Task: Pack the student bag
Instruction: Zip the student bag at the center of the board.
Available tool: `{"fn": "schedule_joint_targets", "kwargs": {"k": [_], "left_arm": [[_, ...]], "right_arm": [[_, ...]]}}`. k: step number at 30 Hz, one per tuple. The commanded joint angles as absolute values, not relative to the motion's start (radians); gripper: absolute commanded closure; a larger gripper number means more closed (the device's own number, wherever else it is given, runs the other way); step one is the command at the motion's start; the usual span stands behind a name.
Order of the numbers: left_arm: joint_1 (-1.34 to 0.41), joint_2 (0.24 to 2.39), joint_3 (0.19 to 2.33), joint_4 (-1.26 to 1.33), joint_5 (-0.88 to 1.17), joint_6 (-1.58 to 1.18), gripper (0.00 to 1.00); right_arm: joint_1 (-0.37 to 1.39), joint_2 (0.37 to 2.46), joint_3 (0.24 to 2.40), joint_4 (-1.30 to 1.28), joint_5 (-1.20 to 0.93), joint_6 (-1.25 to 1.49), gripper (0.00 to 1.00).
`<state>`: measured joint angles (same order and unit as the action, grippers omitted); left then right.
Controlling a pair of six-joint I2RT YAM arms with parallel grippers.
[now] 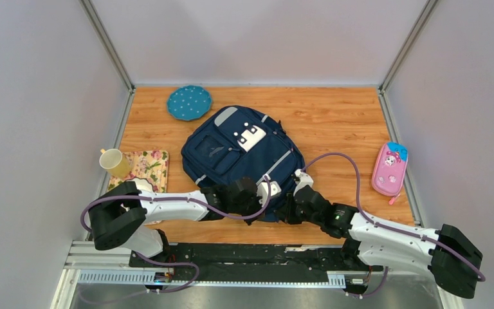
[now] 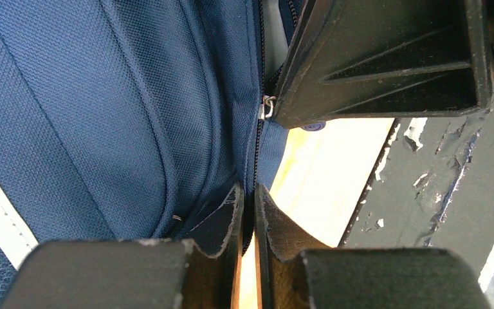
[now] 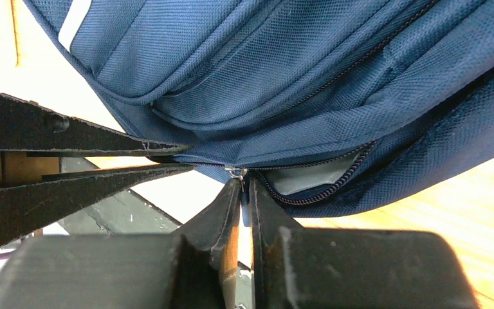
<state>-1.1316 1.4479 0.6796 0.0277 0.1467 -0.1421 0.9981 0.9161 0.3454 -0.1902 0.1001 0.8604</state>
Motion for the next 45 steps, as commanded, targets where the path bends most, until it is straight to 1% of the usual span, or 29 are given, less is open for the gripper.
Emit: {"fn": "schedule_joint_targets", "kwargs": {"k": [1,8,19,22,23,24,25,26,29,31,33,37,38,39,40,42,44,45], "left_arm": [[-1.137,1.450,0.698,0.087,0.190,-0.176,0.85],[-1.138,1.442,0.716,0.087,0.212,-0.192,0.87],[-1.138,1.439,0.730,0.074,0.203,-0.190,0.91],[-1.138,1.437,0.729,0.069,0.195,-0.187,0.92],[-1.138,1.436,0.730,0.068,0.196,-0.186,0.92],[-1.138,1.437,0.732,0.067,0.192,-0.184,0.92],[-1.138,1.437,0.730,0.066,0.192,-0.184,0.92],[-1.138,1.434,0.730,0.066,0.190,-0.183,0.92],[-1.138,1.433,0.732,0.066,0.192,-0.181,0.93],[-1.137,1.433,0.732,0.064,0.189,-0.181,0.93],[-1.138,1.433,0.732,0.063,0.189,-0.181,0.94],[-1.138,1.430,0.730,0.060,0.187,-0.181,0.95],[-1.138,1.430,0.729,0.060,0.184,-0.181,0.95],[-1.138,1.427,0.729,0.061,0.184,-0.181,0.95],[-1.138,1.427,0.730,0.061,0.184,-0.181,0.95],[-1.138,1.425,0.730,0.061,0.184,-0.181,0.96],[-1.138,1.427,0.730,0.063,0.184,-0.183,0.97],[-1.138,1.425,0.732,0.063,0.186,-0.181,0.97]], "right_arm": [[0.997,0.936,0.351,-0.255,0.167,0.854,0.88],[1.032,0.960,0.385,-0.299,0.227,0.845,0.80],[1.095,1.058,0.431,-0.328,0.268,0.848,0.79],[1.098,1.060,0.437,-0.347,0.270,0.842,0.77],[1.101,1.057,0.440,-0.347,0.268,0.833,0.76],[1.106,1.054,0.443,-0.353,0.267,0.830,0.72],[1.106,1.051,0.443,-0.360,0.262,0.828,0.70],[1.106,1.043,0.442,-0.365,0.258,0.822,0.70],[1.106,1.034,0.437,-0.370,0.252,0.822,0.70],[1.106,1.029,0.436,-0.376,0.248,0.819,0.74],[1.106,1.029,0.430,-0.367,0.244,0.819,0.81],[1.108,1.042,0.431,-0.361,0.226,0.808,0.80],[1.108,1.043,0.431,-0.364,0.225,0.808,0.77],[1.108,1.045,0.428,-0.367,0.230,0.813,0.70],[1.108,1.046,0.425,-0.367,0.229,0.815,0.71],[1.108,1.048,0.420,-0.364,0.232,0.815,0.80],[1.108,1.049,0.417,-0.364,0.232,0.816,0.85],[1.108,1.049,0.419,-0.367,0.239,0.816,0.90]]}}
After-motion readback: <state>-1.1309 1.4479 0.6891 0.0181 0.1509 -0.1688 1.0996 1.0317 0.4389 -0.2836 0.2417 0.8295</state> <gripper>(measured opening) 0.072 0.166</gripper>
